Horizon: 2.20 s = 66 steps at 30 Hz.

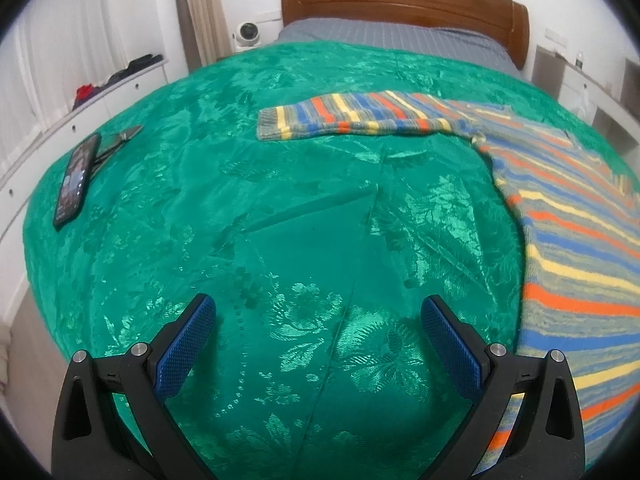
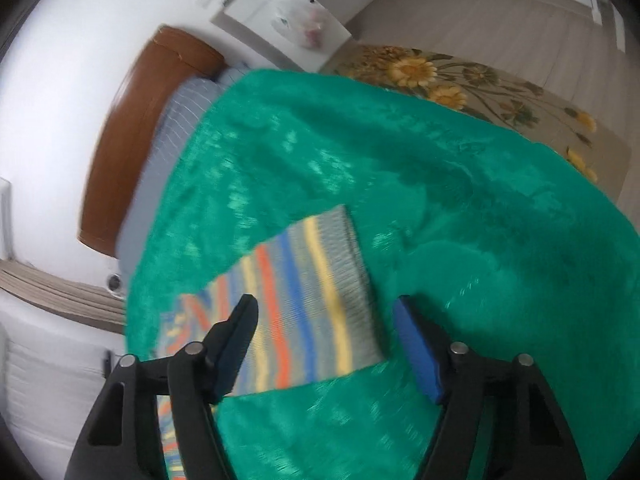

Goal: Fold small clothes
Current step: 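Grasp a sleeve cuff with the right tool and fold it across the body, then grasp the other sleeve cuff with the left tool and fold it across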

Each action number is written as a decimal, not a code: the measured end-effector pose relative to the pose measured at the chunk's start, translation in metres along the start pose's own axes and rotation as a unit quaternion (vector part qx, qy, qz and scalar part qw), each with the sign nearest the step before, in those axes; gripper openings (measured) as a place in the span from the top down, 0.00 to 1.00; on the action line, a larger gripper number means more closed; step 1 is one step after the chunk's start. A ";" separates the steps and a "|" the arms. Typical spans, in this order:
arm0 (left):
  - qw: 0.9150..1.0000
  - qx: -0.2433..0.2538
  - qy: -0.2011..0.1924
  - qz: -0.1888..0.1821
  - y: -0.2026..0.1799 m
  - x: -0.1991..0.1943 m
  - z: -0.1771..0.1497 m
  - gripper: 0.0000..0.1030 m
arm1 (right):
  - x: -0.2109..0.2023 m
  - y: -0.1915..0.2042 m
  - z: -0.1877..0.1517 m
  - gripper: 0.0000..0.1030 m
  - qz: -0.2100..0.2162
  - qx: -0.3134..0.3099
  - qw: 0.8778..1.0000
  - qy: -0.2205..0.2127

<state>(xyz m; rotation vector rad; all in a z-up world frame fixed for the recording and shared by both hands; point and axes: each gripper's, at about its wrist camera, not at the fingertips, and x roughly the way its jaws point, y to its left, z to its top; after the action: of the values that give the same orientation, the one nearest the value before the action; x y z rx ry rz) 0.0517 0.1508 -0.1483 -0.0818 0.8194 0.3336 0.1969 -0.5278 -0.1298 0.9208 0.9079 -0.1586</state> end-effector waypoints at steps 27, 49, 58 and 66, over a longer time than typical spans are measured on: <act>0.999 0.024 -0.019 -0.019 -0.008 -0.005 0.000 0.00 | 0.055 0.384 -0.209 0.96 0.070 -0.476 0.875 0.053; 1.000 0.007 0.005 -0.023 -0.006 0.005 -0.002 0.00 | 0.015 0.141 -0.199 0.37 -0.039 -0.392 0.919 -0.023; 1.000 0.007 0.005 -0.019 -0.006 0.005 -0.003 0.00 | 0.010 0.080 -0.173 0.29 -0.076 -0.321 0.940 -0.080; 0.999 0.005 0.013 -0.029 -0.009 0.002 -0.004 0.00 | 0.021 0.075 -0.183 0.16 -0.056 -0.333 0.937 -0.087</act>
<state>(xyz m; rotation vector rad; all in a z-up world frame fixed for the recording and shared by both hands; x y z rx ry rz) 0.0529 0.1423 -0.1525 -0.1014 0.8427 0.2745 0.1343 -0.3400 -0.1492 0.2193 0.7723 -0.0214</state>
